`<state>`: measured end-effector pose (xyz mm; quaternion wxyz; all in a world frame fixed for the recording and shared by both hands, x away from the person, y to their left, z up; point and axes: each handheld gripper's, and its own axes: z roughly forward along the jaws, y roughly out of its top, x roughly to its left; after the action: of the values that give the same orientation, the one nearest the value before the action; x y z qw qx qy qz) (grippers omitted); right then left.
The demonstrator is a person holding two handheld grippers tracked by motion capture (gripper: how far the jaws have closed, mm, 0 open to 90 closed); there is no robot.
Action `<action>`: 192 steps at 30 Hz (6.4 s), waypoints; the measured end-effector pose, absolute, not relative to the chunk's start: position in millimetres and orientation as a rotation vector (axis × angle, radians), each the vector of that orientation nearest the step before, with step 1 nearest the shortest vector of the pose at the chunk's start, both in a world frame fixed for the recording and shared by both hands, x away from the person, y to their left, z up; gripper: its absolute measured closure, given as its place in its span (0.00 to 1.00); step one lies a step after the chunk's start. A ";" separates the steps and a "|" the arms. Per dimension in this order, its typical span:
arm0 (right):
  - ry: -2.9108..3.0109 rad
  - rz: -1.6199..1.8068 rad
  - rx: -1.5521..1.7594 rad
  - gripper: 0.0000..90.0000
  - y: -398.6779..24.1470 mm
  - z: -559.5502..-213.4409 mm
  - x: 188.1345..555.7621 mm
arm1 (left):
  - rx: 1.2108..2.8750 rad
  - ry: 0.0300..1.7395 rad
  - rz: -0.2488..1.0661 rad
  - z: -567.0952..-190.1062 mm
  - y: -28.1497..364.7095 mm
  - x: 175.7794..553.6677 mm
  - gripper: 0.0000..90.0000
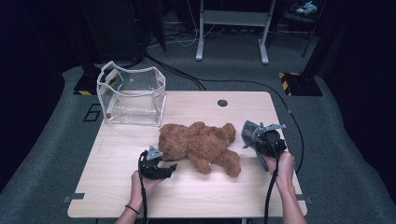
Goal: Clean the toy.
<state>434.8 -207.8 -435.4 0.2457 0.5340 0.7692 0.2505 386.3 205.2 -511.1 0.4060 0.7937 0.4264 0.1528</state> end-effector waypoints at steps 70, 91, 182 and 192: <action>2.093 0.702 1.489 0.80 -203.5 -443.3 427.8 | 1.935 1.128 0.256 -507.7 95.7 398.4 0.48; 2.122 0.682 1.506 0.81 -206.8 -445.5 435.0 | 1.921 1.087 0.278 -498.3 103.6 411.5 0.76; 2.119 0.661 1.559 0.80 -212.3 -446.2 443.6 | 1.864 1.288 0.609 -470.2 193.3 455.4 0.20; 2.122 0.673 1.555 0.80 -211.9 -447.4 443.9 | 1.814 1.312 0.589 -479.7 188.3 443.7 0.20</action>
<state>443.9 -211.9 -447.4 0.2112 0.5598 0.7639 0.2420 443.7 188.3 -479.7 0.4018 0.7175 0.5191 0.2329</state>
